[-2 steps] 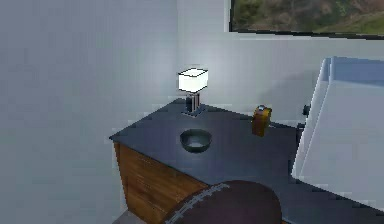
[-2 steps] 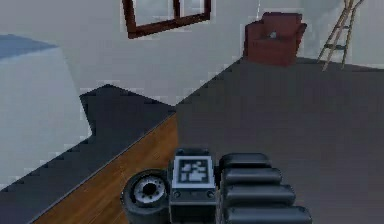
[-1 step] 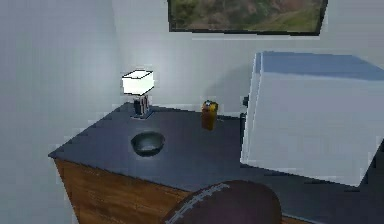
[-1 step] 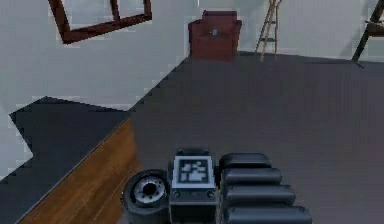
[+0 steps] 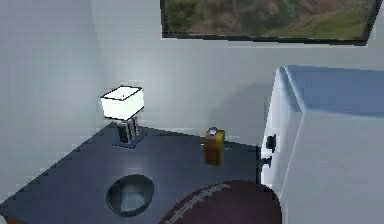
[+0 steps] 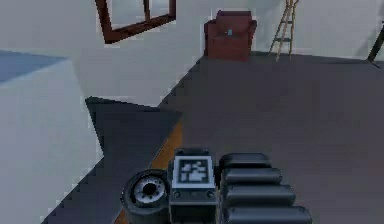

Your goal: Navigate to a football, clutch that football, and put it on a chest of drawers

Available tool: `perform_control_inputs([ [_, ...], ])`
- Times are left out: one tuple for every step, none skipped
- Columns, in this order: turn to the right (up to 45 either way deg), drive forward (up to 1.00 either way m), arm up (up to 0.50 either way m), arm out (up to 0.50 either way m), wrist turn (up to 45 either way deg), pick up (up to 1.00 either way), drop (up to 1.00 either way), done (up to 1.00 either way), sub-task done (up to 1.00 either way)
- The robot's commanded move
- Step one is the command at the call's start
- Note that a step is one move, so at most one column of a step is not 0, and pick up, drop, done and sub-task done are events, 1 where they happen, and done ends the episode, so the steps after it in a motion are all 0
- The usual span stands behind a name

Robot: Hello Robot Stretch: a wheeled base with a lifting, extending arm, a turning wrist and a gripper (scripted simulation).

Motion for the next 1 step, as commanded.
perform_control_inputs([
  [-45.0, 0.00, 0.00, 0.00, 0.0, 0.00, 0.00, 0.00, 0.00],
])
